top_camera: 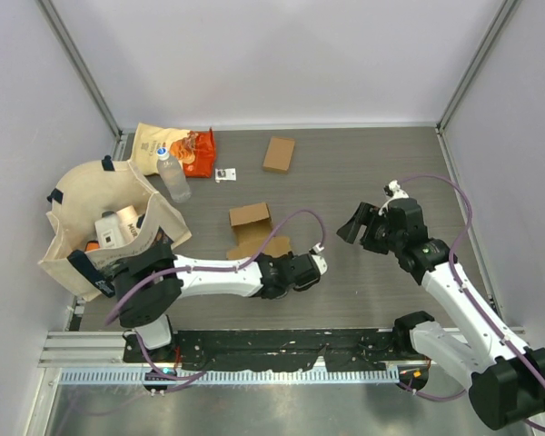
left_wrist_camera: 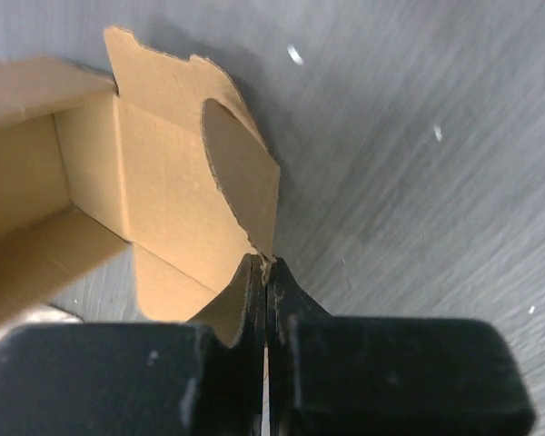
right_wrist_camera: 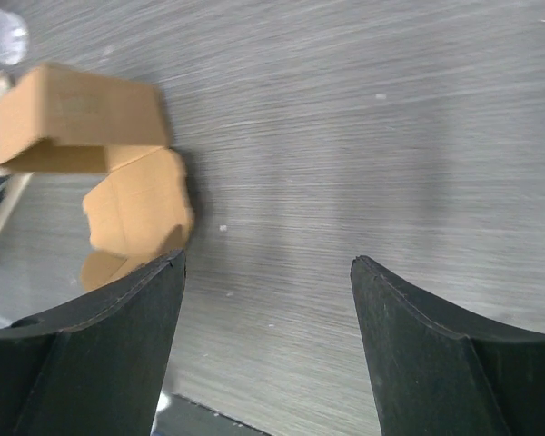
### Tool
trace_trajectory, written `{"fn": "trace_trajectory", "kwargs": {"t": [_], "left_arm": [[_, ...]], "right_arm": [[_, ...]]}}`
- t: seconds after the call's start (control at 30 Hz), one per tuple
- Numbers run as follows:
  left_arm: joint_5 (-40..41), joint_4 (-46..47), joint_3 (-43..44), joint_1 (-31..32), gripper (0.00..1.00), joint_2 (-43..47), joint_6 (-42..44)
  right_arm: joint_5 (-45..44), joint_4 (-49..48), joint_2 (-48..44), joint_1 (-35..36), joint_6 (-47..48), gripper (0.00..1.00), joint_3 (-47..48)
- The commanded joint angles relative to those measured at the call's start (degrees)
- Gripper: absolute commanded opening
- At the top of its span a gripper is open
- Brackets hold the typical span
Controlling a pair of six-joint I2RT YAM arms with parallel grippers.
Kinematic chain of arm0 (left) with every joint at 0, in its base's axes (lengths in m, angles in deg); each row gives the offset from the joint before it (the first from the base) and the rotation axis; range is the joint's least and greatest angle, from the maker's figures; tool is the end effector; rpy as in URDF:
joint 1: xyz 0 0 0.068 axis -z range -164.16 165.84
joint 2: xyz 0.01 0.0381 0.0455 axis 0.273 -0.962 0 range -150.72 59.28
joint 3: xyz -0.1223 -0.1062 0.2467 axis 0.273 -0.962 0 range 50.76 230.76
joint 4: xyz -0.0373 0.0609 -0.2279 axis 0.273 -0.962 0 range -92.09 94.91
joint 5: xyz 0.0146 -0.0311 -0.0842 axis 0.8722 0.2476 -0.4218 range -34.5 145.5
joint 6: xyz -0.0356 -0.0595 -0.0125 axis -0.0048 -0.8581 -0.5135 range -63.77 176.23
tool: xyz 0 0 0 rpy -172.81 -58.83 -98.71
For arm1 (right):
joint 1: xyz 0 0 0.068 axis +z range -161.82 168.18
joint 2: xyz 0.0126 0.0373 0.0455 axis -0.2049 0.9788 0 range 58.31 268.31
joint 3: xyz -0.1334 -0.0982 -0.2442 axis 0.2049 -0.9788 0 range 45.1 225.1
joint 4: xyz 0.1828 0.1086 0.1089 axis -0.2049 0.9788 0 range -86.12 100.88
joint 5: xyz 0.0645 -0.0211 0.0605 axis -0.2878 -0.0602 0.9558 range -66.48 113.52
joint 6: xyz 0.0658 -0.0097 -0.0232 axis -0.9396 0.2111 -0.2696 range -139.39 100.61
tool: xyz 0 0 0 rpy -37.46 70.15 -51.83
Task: Fold the paper box
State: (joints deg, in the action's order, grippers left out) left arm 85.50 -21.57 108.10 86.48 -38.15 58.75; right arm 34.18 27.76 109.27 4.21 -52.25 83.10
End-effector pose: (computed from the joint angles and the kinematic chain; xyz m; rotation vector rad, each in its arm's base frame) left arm 0.1313 -0.2866 0.1882 1.3812 2.0947 0.2652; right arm 0.1626 0.0580 0.2671 0.2287 2.2742 0.6667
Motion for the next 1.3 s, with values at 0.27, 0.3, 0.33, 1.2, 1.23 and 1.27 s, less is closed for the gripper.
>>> {"fn": "trace_trajectory", "kwargs": {"t": [0.27, 0.3, 0.33, 1.2, 1.23, 1.27], "left_arm": [[-10.2, -15.2, 34.2, -18.0, 0.0, 3.4, -52.1], [-11.9, -16.4, 35.2, -19.6, 0.0, 2.8, -55.5], [-14.5, -16.8, 35.8, -21.2, 0.0, 2.4, -59.2], [-21.6, -36.5, 52.4, -30.2, 0.0, -8.9, -84.4], [-22.8, -36.2, 51.5, -30.5, 0.0, -8.6, -84.4], [-23.1, -35.1, 50.8, -30.7, 0.0, -8.2, -84.4]], "right_arm": [[-7.5, -12.9, -13.2, 13.4, 5.6, 0.81, -7.0], [-14.0, -13.9, -11.9, 16.5, 8.1, 0.81, -6.3], [-17.3, -14.6, -11.1, 19.8, 9.3, 0.81, -5.5], [-47.2, -26.4, 24.4, 37.7, 32.2, 0.57, 15.9], [-46.9, -26.9, 25.1, 37.4, 32.4, 0.51, 15.8], [-46.5, -27.3, 25.5, 36.6, 32.3, 0.43, 15.8]]}}
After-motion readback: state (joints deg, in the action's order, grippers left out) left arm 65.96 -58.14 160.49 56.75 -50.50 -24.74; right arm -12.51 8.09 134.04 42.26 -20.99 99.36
